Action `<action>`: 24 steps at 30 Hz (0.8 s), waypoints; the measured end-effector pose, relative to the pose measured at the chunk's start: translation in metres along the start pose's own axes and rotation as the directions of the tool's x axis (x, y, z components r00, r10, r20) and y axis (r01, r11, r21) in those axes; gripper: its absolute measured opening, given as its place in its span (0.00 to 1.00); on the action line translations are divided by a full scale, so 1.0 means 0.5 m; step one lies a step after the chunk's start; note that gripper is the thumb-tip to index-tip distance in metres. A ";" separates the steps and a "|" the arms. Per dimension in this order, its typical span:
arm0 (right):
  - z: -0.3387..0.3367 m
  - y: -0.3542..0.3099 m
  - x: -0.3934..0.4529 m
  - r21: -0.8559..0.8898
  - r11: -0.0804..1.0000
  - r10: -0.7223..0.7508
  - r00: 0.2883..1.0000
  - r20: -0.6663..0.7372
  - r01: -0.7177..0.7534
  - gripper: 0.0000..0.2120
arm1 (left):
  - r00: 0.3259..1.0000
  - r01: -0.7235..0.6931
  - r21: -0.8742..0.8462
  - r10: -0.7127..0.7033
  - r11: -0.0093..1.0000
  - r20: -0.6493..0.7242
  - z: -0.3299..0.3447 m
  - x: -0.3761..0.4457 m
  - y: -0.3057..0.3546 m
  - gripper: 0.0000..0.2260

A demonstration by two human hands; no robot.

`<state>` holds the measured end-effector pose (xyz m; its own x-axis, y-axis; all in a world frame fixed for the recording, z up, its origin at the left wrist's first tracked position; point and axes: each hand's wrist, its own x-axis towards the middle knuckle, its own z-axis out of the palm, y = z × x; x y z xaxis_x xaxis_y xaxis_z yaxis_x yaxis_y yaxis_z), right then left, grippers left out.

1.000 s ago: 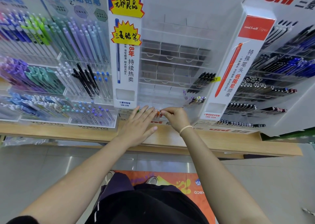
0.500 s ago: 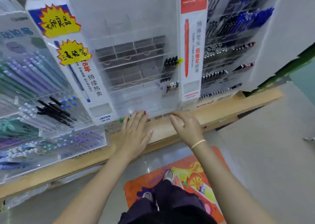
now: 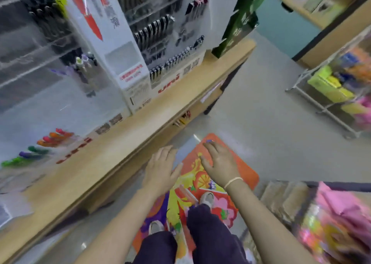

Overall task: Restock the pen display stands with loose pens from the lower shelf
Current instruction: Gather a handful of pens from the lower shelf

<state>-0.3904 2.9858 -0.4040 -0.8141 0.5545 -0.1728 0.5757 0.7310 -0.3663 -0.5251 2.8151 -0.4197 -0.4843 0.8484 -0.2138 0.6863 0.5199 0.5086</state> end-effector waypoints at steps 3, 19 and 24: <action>0.114 0.063 0.101 0.058 0.997 0.041 0.999 0.034 -0.043 0.28 | 0.998 0.058 0.030 -0.058 0.998 0.011 0.076 0.109 -0.064 0.35; 0.581 0.300 0.601 0.139 0.987 -0.044 0.972 -0.230 0.077 0.65 | 0.757 0.364 -0.667 -0.624 0.650 -0.194 0.429 0.613 -0.320 0.47; 0.584 0.341 0.633 0.245 0.966 -0.030 0.980 -0.199 0.080 0.68 | 0.740 0.270 -0.753 -0.630 0.600 -0.237 0.438 0.660 -0.311 0.46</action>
<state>-0.5726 3.1697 -0.7884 -0.7995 0.6002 0.0236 0.4727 0.6530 -0.5918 -0.6728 3.0359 -0.7519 -0.9190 0.2762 -0.2813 -0.1279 0.4659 0.8755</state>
